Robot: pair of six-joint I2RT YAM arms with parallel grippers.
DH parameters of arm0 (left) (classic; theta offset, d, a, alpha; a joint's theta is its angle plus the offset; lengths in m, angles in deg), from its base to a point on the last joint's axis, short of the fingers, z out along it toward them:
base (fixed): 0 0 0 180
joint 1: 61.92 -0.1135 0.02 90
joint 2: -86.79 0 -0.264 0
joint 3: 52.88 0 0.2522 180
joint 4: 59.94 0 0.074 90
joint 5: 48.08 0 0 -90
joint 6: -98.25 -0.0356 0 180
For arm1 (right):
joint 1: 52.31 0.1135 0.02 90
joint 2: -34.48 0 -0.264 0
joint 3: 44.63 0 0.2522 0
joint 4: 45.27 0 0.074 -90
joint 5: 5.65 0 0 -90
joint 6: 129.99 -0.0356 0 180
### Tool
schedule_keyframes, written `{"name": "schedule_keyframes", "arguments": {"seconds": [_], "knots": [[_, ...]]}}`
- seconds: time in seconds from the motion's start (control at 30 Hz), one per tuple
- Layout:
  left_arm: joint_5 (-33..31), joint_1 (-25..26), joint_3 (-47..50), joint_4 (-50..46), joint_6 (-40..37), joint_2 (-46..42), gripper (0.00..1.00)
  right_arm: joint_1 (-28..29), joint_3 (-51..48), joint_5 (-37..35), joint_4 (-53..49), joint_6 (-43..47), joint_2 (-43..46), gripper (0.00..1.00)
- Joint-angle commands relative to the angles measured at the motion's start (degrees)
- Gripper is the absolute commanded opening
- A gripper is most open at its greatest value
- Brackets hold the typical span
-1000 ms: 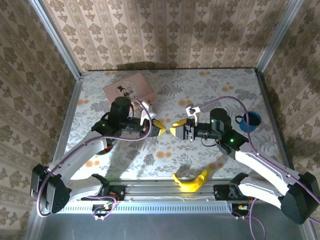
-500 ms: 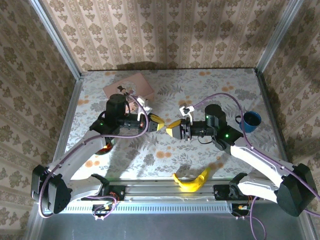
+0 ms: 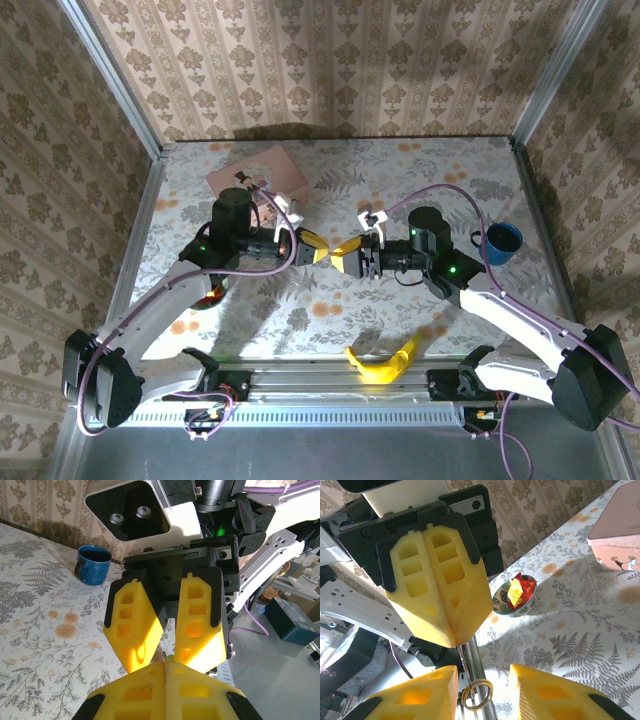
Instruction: Unlock a padlock with a key
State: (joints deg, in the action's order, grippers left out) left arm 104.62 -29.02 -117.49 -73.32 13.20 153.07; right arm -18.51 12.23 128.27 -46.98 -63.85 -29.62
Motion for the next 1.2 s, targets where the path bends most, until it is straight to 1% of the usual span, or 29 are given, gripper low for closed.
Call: {"name": "schedule_keyframes", "arguments": {"seconds": [0.0, 0.3, 0.47, 0.73, 0.83, 1.03, 1.17], "knots": [[2.2, -0.2, 0.0, -0.5, 0.0, 0.1, 0.00, 0.3, 1.9, 0.4, 0.0, 1.6, 1.3, 0.32], [2.7, 0.0, -0.1, -0.7, 0.3, 0.7, 0.00, 0.3, 2.5, 2.1, 0.2, 1.4, 0.3, 0.29], [1.9, 0.0, -0.1, -0.8, 0.4, 0.7, 0.00, 0.3, 2.6, 3.0, 0.4, 1.1, -0.3, 0.25], [1.7, 0.0, -0.1, 0.0, 1.2, 0.5, 0.00, 0.3, 2.1, 3.9, 0.4, 0.5, -0.3, 0.23], [1.6, 0.0, 0.0, 0.6, 1.7, 0.4, 0.00, 0.3, 2.0, 4.1, 0.4, 0.5, -0.1, 0.21], [0.9, 0.0, 0.4, 2.0, 2.9, 0.4, 0.00, 0.3, 1.7, 4.5, 0.1, 0.5, 0.4, 0.12], [-0.4, -0.1, 0.6, 2.8, 4.1, 0.3, 0.00, 0.3, 1.3, 3.9, 0.0, 0.4, 0.9, 0.00]]}}
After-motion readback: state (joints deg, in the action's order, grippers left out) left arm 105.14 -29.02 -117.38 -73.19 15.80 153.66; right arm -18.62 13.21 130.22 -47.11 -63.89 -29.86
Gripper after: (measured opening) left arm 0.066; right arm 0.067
